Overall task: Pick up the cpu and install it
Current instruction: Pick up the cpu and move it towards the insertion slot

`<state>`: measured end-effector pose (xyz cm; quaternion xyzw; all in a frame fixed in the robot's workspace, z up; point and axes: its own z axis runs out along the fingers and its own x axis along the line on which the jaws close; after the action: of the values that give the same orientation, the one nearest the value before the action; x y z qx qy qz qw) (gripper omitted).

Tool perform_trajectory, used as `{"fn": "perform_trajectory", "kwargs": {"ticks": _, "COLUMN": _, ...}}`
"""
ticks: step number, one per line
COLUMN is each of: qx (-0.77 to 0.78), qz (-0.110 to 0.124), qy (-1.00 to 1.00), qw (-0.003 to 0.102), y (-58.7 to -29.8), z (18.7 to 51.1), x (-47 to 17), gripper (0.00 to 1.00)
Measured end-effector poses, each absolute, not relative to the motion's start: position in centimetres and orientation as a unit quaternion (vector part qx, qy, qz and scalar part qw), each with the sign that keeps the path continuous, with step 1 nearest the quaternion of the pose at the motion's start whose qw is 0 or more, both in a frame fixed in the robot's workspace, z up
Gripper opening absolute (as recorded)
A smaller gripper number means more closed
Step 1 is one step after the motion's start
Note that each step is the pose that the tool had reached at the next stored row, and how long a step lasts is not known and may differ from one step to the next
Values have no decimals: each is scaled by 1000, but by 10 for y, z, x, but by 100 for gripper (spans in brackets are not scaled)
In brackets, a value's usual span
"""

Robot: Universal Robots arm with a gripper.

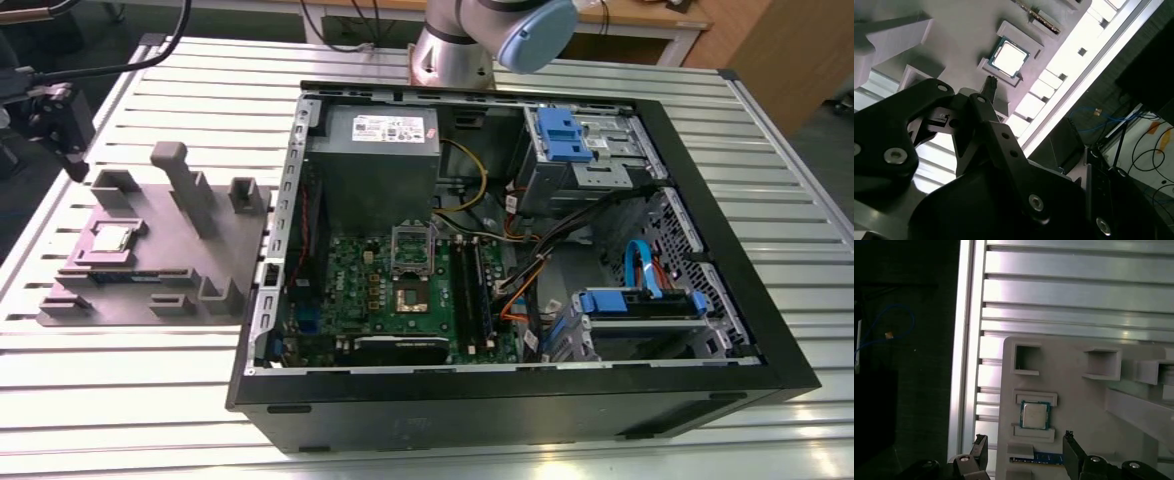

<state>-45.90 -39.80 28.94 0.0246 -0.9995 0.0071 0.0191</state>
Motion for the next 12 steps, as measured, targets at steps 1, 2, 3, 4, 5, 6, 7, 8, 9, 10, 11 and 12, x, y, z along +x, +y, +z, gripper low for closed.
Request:
{"fn": "perform_trajectory", "kwargs": {"ticks": 1, "qx": 25, "qz": 8, "qy": -999, "qw": 19, "y": -398, "z": 289, "x": -459, "gripper": 70}}
{"fn": "perform_trajectory", "kwargs": {"ticks": 2, "qx": 25, "qz": 10, "qy": -999, "qw": 19, "y": -398, "z": 288, "x": -459, "gripper": 70}}
{"fn": "perform_trajectory", "kwargs": {"ticks": 3, "qx": 25, "qz": 13, "qy": -999, "qw": 19, "y": -398, "z": 288, "x": -459, "gripper": 70}}
{"fn": "perform_trajectory", "kwargs": {"ticks": 4, "qx": 24, "qz": 16, "qy": -999, "qw": 19, "y": -398, "z": 287, "x": -459, "gripper": 70}}
{"fn": "perform_trajectory", "kwargs": {"ticks": 5, "qx": 24, "qz": 19, "qy": -999, "qw": 19, "y": -398, "z": 287, "x": -459, "gripper": 70}}
{"fn": "perform_trajectory", "kwargs": {"ticks": 6, "qx": 24, "qz": 23, "qy": -999, "qw": 20, "y": -398, "z": 286, "x": -459, "gripper": 70}}
{"fn": "perform_trajectory", "kwargs": {"ticks": 7, "qx": 24, "qz": 24, "qy": -999, "qw": 20, "y": -398, "z": 286, "x": -459, "gripper": 70}}
{"fn": "perform_trajectory", "kwargs": {"ticks": 8, "qx": 24, "qz": 25, "qy": -999, "qw": 19, "y": -398, "z": 285, "x": -459, "gripper": 70}}
{"fn": "perform_trajectory", "kwargs": {"ticks": 9, "qx": 24, "qz": 26, "qy": -999, "qw": 20, "y": -398, "z": 285, "x": -459, "gripper": 70}}
{"fn": "perform_trajectory", "kwargs": {"ticks": 10, "qx": 24, "qz": 26, "qy": -999, "qw": 20, "y": -398, "z": 284, "x": -459, "gripper": 70}}
{"fn": "perform_trajectory", "kwargs": {"ticks": 11, "qx": 24, "qz": 27, "qy": -999, "qw": 20, "y": -398, "z": 284, "x": -459, "gripper": 70}}
{"fn": "perform_trajectory", "kwargs": {"ticks": 12, "qx": 24, "qz": 28, "qy": -999, "qw": 20, "y": -398, "z": 283, "x": -459, "gripper": 70}}
